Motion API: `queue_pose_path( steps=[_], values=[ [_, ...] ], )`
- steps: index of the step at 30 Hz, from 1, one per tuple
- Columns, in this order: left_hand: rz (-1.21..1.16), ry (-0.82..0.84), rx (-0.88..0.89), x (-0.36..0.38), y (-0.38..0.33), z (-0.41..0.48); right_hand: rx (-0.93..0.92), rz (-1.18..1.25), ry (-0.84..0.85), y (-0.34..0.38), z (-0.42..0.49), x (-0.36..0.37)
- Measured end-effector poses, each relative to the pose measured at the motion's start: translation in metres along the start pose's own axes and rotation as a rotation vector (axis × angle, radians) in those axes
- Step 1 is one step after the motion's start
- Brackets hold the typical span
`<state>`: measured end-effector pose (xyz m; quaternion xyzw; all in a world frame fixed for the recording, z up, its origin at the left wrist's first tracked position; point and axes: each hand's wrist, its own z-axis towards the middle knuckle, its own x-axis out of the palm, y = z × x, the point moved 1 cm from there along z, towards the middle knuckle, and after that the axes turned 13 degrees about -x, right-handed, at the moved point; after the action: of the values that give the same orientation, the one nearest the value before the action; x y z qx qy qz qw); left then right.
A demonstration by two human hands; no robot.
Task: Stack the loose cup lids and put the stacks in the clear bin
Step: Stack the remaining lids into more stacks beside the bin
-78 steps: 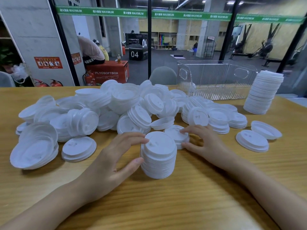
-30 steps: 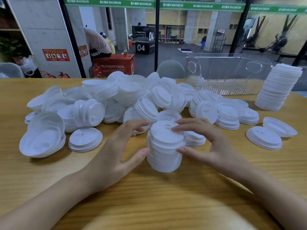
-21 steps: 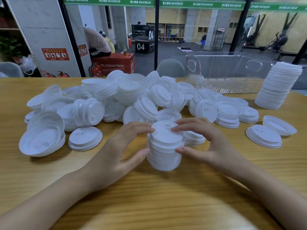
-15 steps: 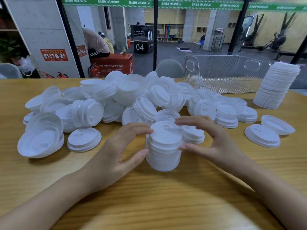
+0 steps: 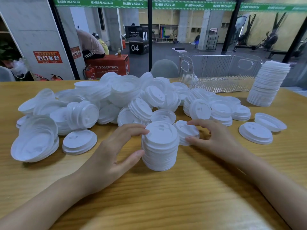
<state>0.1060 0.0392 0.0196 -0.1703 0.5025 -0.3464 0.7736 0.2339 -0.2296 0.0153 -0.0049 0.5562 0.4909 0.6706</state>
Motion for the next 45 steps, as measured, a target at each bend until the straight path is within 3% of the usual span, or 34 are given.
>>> queue_pose_path(
  steps=[6, 9, 13, 19, 41, 45],
  values=[
    [0.001, 0.003, -0.005, -0.001, 0.000, 0.000, 0.008, 0.068, -0.128, 0.001, 0.002, -0.001],
    [0.002, 0.004, -0.009, -0.001, 0.000, 0.000, 0.004, 0.226, -0.228, 0.008, 0.002, -0.006],
    [-0.019, -0.006, -0.046, -0.001, 0.000, -0.001, -0.178, 0.400, -0.233, 0.032, -0.004, -0.010],
    [-0.034, -0.080, -0.049, -0.002, -0.001, -0.001, -0.399, 0.338, -0.100, 0.058, -0.007, 0.006],
    [0.017, -0.013, 0.020, 0.000, -0.003, 0.000, -0.440, 0.269, -0.048, 0.055, -0.004, 0.016],
    [0.013, -0.013, 0.021, 0.000, -0.002, 0.000, -0.386, 0.234, -0.138, 0.040, -0.001, 0.001]
  ],
)
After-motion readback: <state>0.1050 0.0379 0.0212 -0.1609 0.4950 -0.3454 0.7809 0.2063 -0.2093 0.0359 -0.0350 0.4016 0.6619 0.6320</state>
